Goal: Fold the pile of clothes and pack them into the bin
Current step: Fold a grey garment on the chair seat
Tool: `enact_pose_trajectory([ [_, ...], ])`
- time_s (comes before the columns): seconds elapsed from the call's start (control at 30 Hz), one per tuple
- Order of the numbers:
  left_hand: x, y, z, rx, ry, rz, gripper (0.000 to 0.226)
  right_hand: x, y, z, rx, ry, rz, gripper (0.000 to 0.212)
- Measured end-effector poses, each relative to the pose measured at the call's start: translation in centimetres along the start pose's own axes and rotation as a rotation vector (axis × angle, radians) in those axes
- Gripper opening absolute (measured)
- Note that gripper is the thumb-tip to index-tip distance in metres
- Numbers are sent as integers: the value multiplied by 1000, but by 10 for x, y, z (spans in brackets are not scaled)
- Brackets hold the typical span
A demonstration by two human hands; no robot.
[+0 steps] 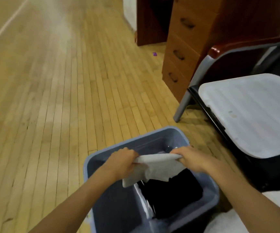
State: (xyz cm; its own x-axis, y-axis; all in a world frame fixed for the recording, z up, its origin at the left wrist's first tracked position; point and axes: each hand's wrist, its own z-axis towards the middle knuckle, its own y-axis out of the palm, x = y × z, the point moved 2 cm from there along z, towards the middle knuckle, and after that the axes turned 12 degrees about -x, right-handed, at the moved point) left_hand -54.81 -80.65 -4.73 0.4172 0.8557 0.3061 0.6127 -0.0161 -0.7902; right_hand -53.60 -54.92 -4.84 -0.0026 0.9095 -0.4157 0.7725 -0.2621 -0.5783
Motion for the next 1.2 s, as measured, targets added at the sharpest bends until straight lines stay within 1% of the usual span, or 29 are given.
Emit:
enact_pose_trajectory([
  [0.07,-4,12,7,19,-22,-28,12,8,1,14,34,29,-15,32],
  [0.13,0,22,14,53,-20,-49,13,18,-3,18,130,70,-19,35],
  [0.2,13,29,19,81,-14,-50,22,30,-2,18,230,57,-8,35],
  [0.23,18,33,21,85,-19,-42,25,32,2,16,233,43,7,36],
  [0.27,25,34,23,74,-18,-31,27,34,8,16,197,33,23,41],
  [0.33,32,30,24,73,9,-11,30,27,20,17,73,1,67,71],
  [0.4,35,20,23,87,48,-8,26,12,31,21,9,-46,159,95],
  [0.47,37,7,17,86,66,-36,20,-7,44,26,-32,-54,215,101],
  [0.5,38,2,14,88,72,-55,18,-15,50,27,-52,-49,253,97],
  [0.53,41,-5,11,94,82,-68,18,-21,55,26,-60,-44,297,87],
  [0.6,40,-14,8,104,100,-91,23,-28,62,23,-38,-41,339,52],
  [0.67,40,-21,5,92,112,-97,25,-29,55,17,34,-42,300,15],
  [0.7,39,-23,4,94,118,-102,23,-25,51,14,55,-33,266,10],
  [0.77,40,-27,1,107,125,-112,16,-17,37,7,83,7,177,17],
  [0.83,41,-30,0,134,109,-120,18,-11,20,1,129,19,104,21],
  [0.93,46,-28,0,209,101,-104,17,-13,-9,-9,178,-35,63,17],
  [1.0,52,-20,2,253,82,-57,20,-10,-17,-10,166,-19,-1,30],
  [1.07,63,-1,2,221,55,-23,29,0,-14,-9,107,59,-134,46],
  [1.13,75,31,3,119,72,4,35,17,7,-7,39,83,-277,54],
  [1.17,79,51,5,80,143,40,40,29,22,-6,-66,110,-345,56],
  [1.2,80,74,9,8,225,111,48,42,38,-6,-208,164,-418,57],
])
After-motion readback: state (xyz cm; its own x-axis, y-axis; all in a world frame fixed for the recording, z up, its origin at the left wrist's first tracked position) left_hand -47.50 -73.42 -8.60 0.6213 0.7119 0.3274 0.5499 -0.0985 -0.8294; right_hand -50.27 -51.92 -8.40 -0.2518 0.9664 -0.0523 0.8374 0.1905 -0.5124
